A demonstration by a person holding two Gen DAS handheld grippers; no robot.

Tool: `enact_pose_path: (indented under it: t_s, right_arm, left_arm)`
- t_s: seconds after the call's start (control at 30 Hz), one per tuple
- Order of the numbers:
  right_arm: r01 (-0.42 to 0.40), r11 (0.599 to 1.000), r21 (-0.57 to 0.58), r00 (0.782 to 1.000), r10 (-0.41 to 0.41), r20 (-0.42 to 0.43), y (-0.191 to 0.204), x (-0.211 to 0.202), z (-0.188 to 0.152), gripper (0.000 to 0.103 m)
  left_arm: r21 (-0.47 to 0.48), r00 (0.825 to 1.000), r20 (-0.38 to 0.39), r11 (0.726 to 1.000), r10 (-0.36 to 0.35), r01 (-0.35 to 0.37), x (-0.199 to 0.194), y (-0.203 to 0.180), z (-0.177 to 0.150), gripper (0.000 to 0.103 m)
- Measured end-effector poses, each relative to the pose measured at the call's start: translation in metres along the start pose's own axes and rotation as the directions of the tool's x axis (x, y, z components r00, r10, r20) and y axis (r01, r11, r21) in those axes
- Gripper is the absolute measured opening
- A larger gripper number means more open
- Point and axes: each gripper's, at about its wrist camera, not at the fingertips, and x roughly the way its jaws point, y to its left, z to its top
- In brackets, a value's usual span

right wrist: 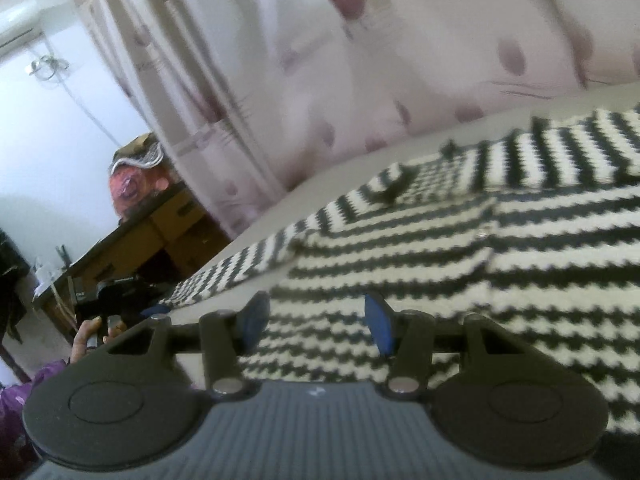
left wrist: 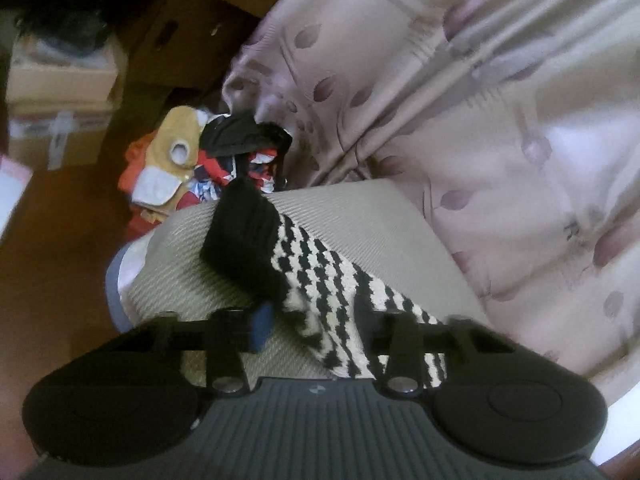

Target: Fold small clothes

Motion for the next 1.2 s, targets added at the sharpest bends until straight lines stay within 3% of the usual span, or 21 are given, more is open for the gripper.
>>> enact_pose_path:
  t_s: [0.07,0.13,0.27,0.4,0.57,0.73,0.9,1.07,1.2]
  right_arm:
    - [0.017,1.000,0.019,1.000,-0.017,0.012,-0.004,-0.006,-0.003,0.053]
    - [0.021,0.999,0.050,0.999,-0.022,0.025,-0.009,-0.010,-0.005,0.053]
    - [0.023,0.998,0.056,0.998,-0.026,0.052,-0.011,-0.016,-0.007,0.053]
    - [0.022,0.997,0.070,0.996,-0.028,0.083,-0.016,-0.026,-0.006,0.053]
    - [0.019,0.994,0.103,0.989,-0.034,0.143,-0.028,-0.042,0.000,0.053]
    - [0.027,0.986,0.167,0.979,-0.060,0.195,-0.048,-0.059,0.001,0.053]
    - [0.028,0.972,0.234,0.966,-0.087,0.243,-0.074,-0.077,0.002,0.053]
    - [0.022,0.962,0.271,0.953,-0.102,0.286,-0.096,-0.096,0.001,0.053]
    - [0.028,0.952,0.306,0.943,-0.127,0.307,-0.117,-0.109,-0.002,0.053]
  left_arm:
    - [-0.009,0.999,-0.040,0.999,0.032,-0.032,0.008,0.003,-0.001,0.005]
    - [-0.032,1.000,-0.010,0.999,0.014,-0.015,0.006,0.006,-0.002,0.005]
    - [0.049,0.997,0.068,0.998,0.034,-0.037,-0.005,-0.019,0.000,0.005]
    - [0.138,0.989,0.148,0.990,-0.003,-0.018,-0.017,-0.075,0.007,0.005]
    - [0.269,0.981,0.148,0.960,-0.124,0.081,-0.021,-0.177,0.008,0.004]
    - [0.398,0.960,0.057,0.889,-0.272,0.229,-0.012,-0.299,-0.027,0.004]
    - [0.496,0.925,-0.066,0.792,-0.375,0.356,0.014,-0.417,-0.095,0.004]
    - [0.580,0.891,-0.214,0.682,-0.401,0.446,0.050,-0.499,-0.192,0.004]
    - [0.638,0.871,-0.332,0.593,-0.363,0.490,0.089,-0.536,-0.277,0.004]
